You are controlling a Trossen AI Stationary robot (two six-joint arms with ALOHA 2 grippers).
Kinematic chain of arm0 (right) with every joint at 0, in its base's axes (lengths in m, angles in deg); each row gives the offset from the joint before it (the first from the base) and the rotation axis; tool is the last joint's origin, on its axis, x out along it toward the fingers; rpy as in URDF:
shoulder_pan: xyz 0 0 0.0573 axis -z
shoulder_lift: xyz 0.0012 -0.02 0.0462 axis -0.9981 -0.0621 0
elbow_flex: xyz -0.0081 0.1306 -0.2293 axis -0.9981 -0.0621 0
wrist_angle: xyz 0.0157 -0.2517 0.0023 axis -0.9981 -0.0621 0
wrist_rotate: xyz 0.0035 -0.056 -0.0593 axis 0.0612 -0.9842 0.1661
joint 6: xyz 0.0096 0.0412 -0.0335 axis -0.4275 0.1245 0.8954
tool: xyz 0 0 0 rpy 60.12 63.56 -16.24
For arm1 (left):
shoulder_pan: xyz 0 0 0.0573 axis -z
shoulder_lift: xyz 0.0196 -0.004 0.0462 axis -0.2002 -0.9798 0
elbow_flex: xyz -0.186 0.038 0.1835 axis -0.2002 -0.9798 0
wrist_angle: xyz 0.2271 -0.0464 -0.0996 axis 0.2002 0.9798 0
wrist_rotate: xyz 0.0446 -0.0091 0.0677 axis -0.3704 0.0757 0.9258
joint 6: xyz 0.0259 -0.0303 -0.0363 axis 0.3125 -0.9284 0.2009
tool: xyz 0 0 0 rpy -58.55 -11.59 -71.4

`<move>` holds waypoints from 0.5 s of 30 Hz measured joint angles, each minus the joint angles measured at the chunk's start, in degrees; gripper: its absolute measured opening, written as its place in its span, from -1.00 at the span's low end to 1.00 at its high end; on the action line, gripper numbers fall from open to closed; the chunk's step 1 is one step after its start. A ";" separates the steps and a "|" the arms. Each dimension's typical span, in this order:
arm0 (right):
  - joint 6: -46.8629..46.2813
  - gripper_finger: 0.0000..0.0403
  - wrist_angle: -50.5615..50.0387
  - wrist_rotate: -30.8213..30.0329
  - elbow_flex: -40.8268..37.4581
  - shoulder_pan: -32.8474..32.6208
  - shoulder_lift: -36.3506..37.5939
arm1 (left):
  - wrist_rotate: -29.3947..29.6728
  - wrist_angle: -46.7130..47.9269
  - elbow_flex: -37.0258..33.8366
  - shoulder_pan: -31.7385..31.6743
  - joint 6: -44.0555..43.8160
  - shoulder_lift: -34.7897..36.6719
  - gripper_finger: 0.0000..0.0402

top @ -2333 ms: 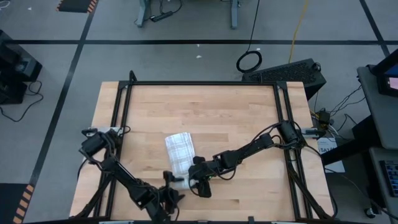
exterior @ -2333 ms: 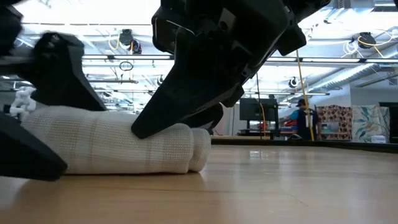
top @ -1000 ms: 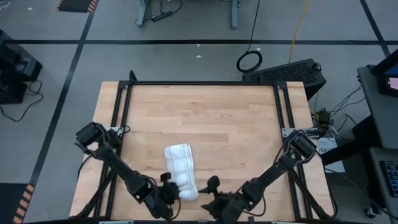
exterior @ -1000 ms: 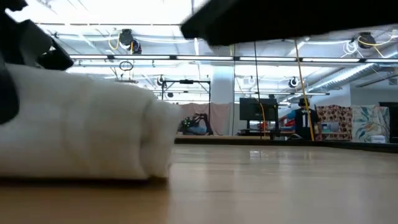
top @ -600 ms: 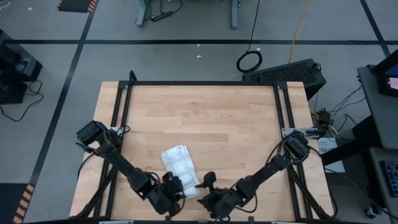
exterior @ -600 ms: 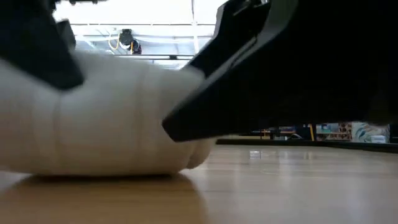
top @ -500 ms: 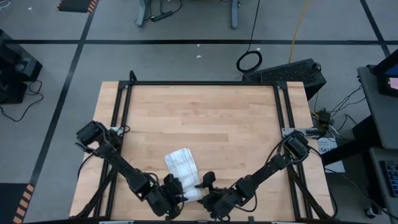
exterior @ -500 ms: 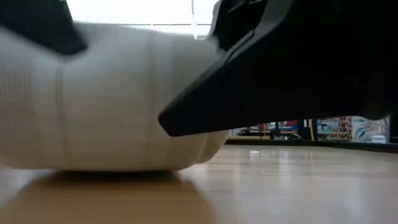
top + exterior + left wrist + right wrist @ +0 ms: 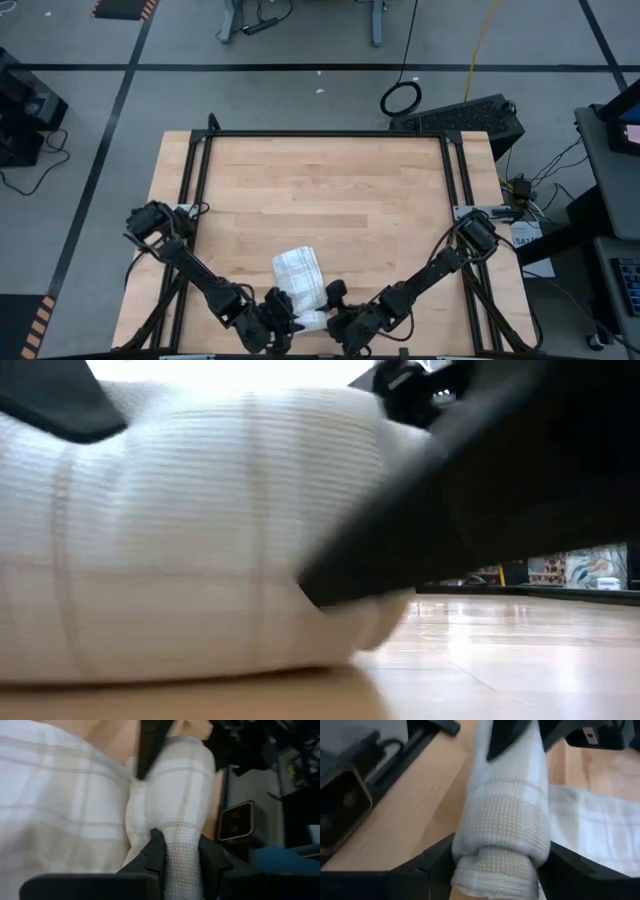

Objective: Roll towel
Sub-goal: Roll the brown checkered towel

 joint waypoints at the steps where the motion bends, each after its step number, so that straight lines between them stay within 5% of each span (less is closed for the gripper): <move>1: 0.00 0.19 -1.92 0.13 0.32 -0.15 0.07 | -0.36 -1.53 0.00 -0.02 -0.01 -0.82 -0.67; 6: 2.33 0.48 -13.42 0.49 4.13 -1.83 0.20 | -2.16 -5.70 0.06 -0.32 -1.54 -3.24 -0.67; 9: 3.22 0.64 -17.71 -5.26 6.80 -3.94 0.25 | -2.61 -5.36 0.04 -0.54 -3.32 -3.25 -0.67; 15: 1.49 0.65 -14.96 -11.02 9.41 -5.88 0.31 | -2.61 -4.96 0.04 -0.59 -4.66 -3.25 -0.67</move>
